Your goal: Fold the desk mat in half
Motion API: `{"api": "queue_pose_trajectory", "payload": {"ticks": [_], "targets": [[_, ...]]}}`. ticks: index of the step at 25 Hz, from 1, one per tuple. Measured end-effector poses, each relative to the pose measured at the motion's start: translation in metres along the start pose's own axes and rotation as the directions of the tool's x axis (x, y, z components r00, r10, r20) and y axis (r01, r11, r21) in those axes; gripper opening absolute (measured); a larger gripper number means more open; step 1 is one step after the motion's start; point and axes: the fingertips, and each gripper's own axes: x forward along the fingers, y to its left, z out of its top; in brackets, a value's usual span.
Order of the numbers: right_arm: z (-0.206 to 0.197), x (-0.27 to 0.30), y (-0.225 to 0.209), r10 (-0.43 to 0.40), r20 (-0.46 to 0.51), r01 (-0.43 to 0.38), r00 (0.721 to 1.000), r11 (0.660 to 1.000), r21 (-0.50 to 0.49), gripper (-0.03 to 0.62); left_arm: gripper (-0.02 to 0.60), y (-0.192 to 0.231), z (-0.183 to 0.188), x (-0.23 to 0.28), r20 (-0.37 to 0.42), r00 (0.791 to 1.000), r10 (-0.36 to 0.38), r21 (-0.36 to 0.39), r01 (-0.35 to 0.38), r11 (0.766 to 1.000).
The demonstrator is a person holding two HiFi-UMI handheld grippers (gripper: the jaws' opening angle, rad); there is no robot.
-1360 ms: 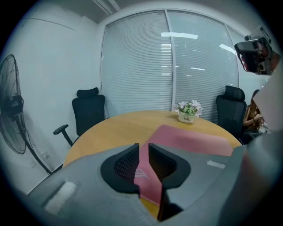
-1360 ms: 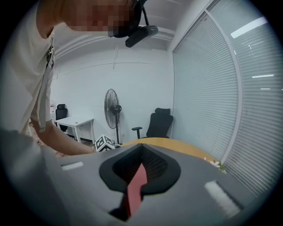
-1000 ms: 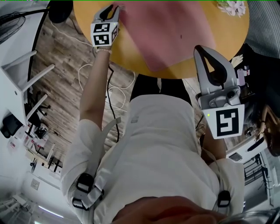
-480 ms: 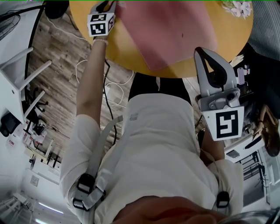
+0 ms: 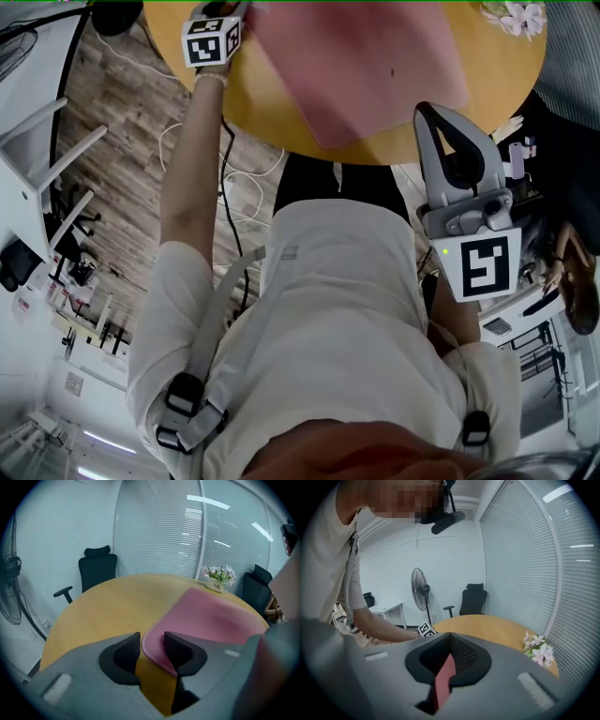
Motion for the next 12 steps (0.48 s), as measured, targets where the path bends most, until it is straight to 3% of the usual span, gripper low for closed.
{"api": "queue_pose_trajectory", "payload": {"ticks": [7,9,12], "targets": [[-0.001,0.002,0.006,0.012,0.008,-0.012,1.0,1.0,0.008,0.005,0.144,-0.006,-0.001,0.002,-0.037,0.998,-0.057,0.013,0.058,0.998],[0.001,0.002,0.01,0.015,0.011,-0.015,1.0,1.0,0.008,0.005,0.098,-0.01,-0.001,0.002,-0.043,0.996,-0.072,0.024,0.073,0.997],[0.002,0.0,0.011,0.015,0.01,-0.015,1.0,1.0,0.003,0.005,0.081,-0.012,-0.004,0.003,-0.047,0.995,-0.092,0.007,0.092,0.996]]}}
